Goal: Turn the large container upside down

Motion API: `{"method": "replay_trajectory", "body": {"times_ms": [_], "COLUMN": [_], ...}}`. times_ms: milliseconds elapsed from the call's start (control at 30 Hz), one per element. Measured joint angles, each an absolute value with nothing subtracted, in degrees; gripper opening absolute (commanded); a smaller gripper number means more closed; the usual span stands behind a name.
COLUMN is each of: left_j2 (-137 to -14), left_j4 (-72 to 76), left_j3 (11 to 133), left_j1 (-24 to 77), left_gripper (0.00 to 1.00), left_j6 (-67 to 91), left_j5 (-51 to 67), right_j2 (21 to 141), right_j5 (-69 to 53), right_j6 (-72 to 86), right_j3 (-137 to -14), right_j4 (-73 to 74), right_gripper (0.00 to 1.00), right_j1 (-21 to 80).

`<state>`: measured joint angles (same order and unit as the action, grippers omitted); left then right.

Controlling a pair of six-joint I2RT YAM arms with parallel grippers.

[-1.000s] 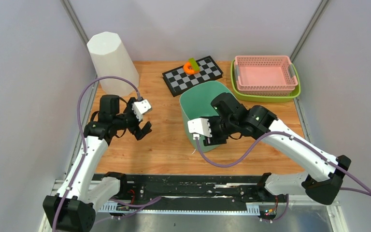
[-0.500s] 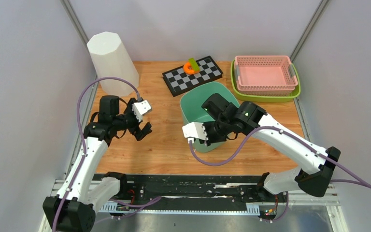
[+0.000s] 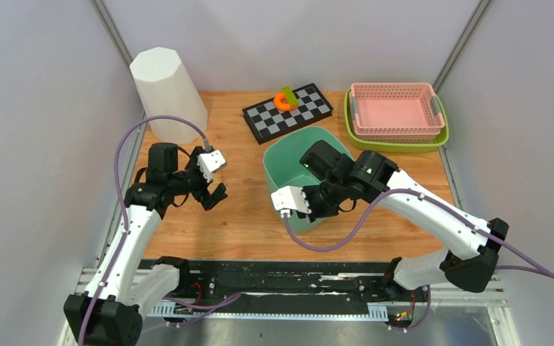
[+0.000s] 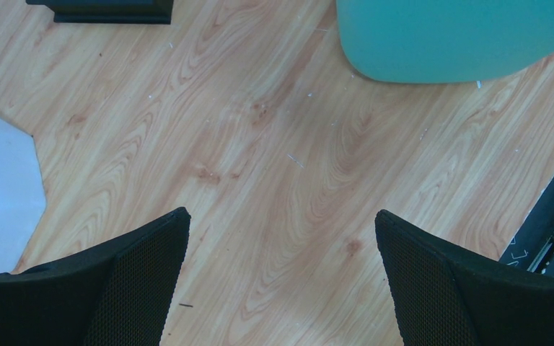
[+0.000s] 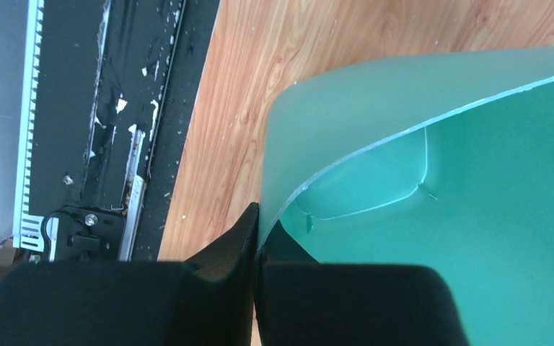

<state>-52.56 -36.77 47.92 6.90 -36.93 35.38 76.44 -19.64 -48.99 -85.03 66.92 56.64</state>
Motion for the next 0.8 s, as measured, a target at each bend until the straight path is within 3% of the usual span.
{"method": "replay_trajectory", "body": {"times_ms": [800], "left_j2": [-51.8], "left_j4": [-36.8], "left_j3": [47.9], "left_j1": [6.9], "left_gripper": [1.0], "left_j6": [-36.9], "left_j5": [35.6], "right_j2": [71.4], "right_j5": [-27.6], "right_j6": [-38.1], "right_j3": [-89.2], "right_j4": [59.1], "right_gripper": [0.03], "right_j1": [57.0]}}
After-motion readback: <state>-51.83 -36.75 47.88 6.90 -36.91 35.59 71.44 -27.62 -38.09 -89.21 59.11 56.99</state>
